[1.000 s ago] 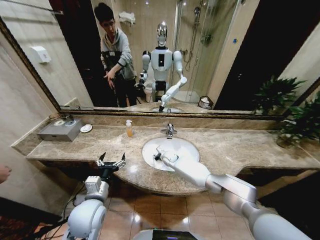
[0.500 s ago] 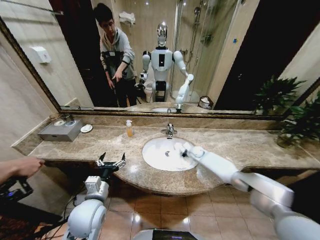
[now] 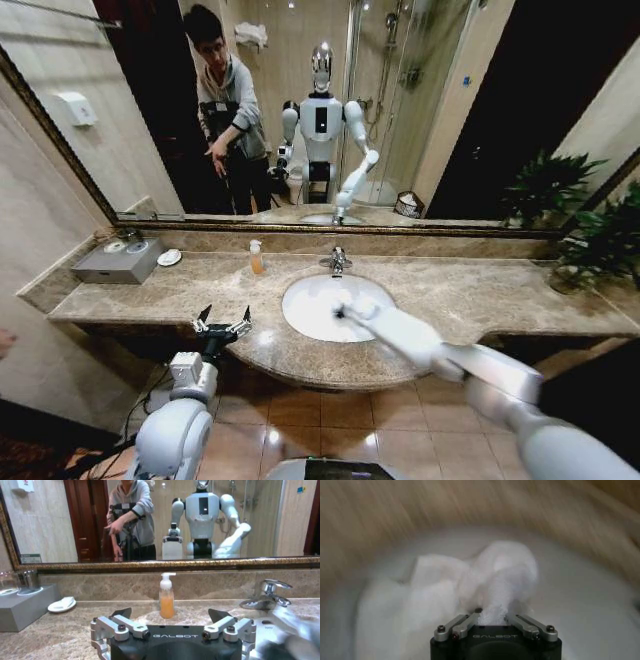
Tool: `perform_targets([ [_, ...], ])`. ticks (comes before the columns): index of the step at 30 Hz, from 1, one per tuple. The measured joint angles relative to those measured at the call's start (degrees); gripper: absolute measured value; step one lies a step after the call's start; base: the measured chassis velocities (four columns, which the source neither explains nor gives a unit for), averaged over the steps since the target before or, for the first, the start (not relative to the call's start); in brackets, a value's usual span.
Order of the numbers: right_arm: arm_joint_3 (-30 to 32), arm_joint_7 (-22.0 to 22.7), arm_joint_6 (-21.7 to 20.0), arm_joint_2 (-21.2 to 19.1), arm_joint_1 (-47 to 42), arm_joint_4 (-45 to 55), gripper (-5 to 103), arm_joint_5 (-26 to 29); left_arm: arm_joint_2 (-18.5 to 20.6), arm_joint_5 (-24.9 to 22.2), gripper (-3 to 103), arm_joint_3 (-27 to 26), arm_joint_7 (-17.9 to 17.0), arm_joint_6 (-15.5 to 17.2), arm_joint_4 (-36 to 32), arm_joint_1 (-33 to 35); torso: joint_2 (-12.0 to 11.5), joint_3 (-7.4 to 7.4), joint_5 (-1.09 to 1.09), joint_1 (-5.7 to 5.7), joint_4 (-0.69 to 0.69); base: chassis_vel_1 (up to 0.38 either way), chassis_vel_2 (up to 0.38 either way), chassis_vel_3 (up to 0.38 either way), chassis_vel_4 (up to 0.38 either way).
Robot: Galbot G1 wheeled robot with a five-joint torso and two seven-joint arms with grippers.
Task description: Pick up the towel from the sink counter and wipe the mirror surface.
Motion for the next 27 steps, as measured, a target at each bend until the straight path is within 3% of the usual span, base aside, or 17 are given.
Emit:
perform_targets([
  [3,1.15,0.01,1.26,3.56,1.06,-2.33,9,0.48,0.00,0.00,100,-0.01,0.00,0.00,0.00,0.00,0.00,-0.01,-0.03,-0.02,-0.03,0.000,0.000,0.000,0.000],
  [4,1.73,-0.02,1.46,4.92,1.53,-3.86,9,0.43,0.01,0.00,100,0.00,0.00,0.00,0.00,0.00,0.00,0.00,-0.07,-0.02,-0.13,0.000,0.000,0.000,0.000],
  [7,2.04,-0.18,1.57,4.84,1.68,-4.55,9,-0.15,0.00,0.00,100,0.00,0.00,0.00,0.00,-0.01,0.00,0.00,0.04,-0.01,-0.03,0.000,0.000,0.000,0.000],
  [8,2.08,-0.22,1.56,3.16,1.64,-4.34,9,-0.97,0.00,0.00,100,0.00,0.00,0.00,0.00,0.01,0.00,0.00,0.08,-0.02,0.04,0.000,0.000,0.000,0.000],
  [10,1.91,-0.44,1.17,-1.82,1.15,-3.07,9,-2.34,0.00,0.00,100,0.00,0.00,0.00,0.00,0.01,0.00,0.00,0.08,-0.01,0.05,0.022,0.034,0.051,0.030],
  [11,1.91,-0.44,1.17,-1.82,1.15,-3.07,9,-2.34,0.00,0.00,100,0.00,0.00,0.00,0.00,0.01,0.00,0.00,0.08,-0.01,0.05,0.025,0.034,0.051,0.014],
  [15,1.95,-1.79,2.38,-13.24,0.04,-1.76,9,-5.10,0.01,0.00,100,0.00,0.00,0.00,0.00,0.00,0.00,0.00,0.03,0.00,-0.14,0.000,0.000,0.000,0.000],
  [16,1.95,-1.79,2.38,-13.24,0.04,-1.76,9,-5.10,0.01,0.00,100,0.00,0.00,0.00,0.00,0.00,0.00,0.00,0.03,0.00,-0.14,0.000,0.000,0.000,0.000],
  [18,2.49,-2.50,3.12,-18.05,-0.52,-0.30,9,-6.09,0.01,0.00,100,0.01,0.01,0.00,0.00,-0.01,0.01,-0.01,0.12,-0.01,-0.07,0.000,0.000,0.000,0.000],
  [23,2.60,-3.44,2.99,-21.92,-0.39,1.61,9,-6.84,0.00,0.00,100,0.00,0.00,0.00,0.00,0.02,0.03,-0.02,0.10,-0.04,0.05,0.028,0.009,0.011,0.017],
  [27,2.33,-3.25,1.52,-22.65,-1.70,4.57,9,-6.72,0.00,0.00,100,0.00,-0.01,0.00,0.00,0.00,0.03,-0.02,-0.02,-0.02,-0.10,0.018,0.006,-0.002,0.010],
])
